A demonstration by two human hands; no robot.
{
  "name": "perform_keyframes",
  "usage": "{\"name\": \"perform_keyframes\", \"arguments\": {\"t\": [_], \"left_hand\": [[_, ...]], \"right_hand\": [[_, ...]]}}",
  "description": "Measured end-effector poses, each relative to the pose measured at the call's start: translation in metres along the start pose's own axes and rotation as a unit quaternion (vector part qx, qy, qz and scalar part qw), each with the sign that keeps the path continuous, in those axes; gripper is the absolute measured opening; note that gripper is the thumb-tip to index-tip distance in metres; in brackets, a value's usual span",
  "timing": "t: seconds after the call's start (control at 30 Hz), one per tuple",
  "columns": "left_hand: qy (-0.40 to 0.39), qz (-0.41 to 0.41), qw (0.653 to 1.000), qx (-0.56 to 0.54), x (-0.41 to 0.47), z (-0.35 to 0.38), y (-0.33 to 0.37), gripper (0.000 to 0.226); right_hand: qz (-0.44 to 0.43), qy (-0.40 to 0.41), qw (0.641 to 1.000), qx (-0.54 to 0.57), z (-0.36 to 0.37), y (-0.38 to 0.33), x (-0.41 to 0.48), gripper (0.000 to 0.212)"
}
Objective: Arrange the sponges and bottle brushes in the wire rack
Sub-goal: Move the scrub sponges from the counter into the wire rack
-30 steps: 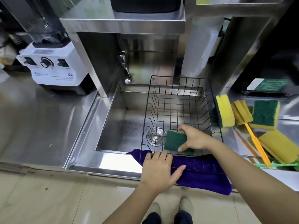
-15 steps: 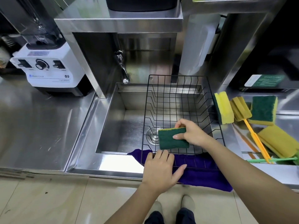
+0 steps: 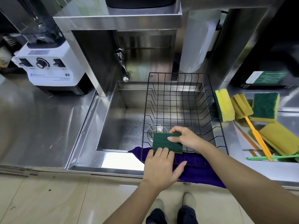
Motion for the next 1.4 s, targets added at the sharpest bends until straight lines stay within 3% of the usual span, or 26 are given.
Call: {"name": "perform_keyframes", "arguments": {"t": [0.07,0.2,0.37,0.6,0.7,0.8,0.93,1.1,1.27,1.4], "left_hand": [[-0.007,-0.005,1.000,-0.002,0.001,-0.001,0.001,0.045],[-0.030,0.010,0.999,0.005,0.006,-0.002,0.008,0.043],[-0.067,0.064,0.996,-0.001,0.019,0.005,0.036,0.045],[-0.138,0.102,0.985,-0.008,0.037,0.015,0.079,0.049],[-0.168,0.100,0.981,0.000,0.044,0.017,0.091,0.053],[-0.185,0.099,0.978,0.007,0.049,0.020,0.097,0.058],[-0.208,0.090,0.974,0.009,0.051,0.021,0.098,0.066],[-0.218,0.099,0.970,0.049,0.052,0.018,0.100,0.075],[-0.199,0.102,0.974,0.034,0.051,0.021,0.098,0.061],[-0.179,0.100,0.978,0.032,0.051,0.020,0.099,0.059]], "right_hand": [[-0.010,-0.011,0.999,-0.052,-0.003,0.000,0.001,0.019],[0.009,0.015,0.965,-0.262,-0.008,-0.003,0.002,0.038],[-0.044,0.079,0.963,-0.254,-0.019,-0.010,-0.013,0.044],[-0.098,0.305,0.938,-0.136,-0.093,-0.003,-0.054,0.023],[-0.053,0.439,0.889,-0.117,-0.133,0.024,-0.071,0.027],[0.045,0.528,0.829,-0.177,-0.163,0.061,-0.090,0.038],[0.208,0.480,0.823,-0.220,-0.181,0.109,-0.111,0.067],[0.280,0.398,0.834,-0.261,-0.184,0.144,-0.125,0.078],[0.298,0.447,0.796,-0.277,-0.179,0.145,-0.126,0.068],[0.285,0.567,0.758,-0.149,-0.174,0.138,-0.130,0.069]]}}
Point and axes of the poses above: each hand's wrist, its own x-axis towards the middle knuckle, its own z-axis out of the palm, y = z × x, the point moved 1 cm from there along x, towards the middle knuckle
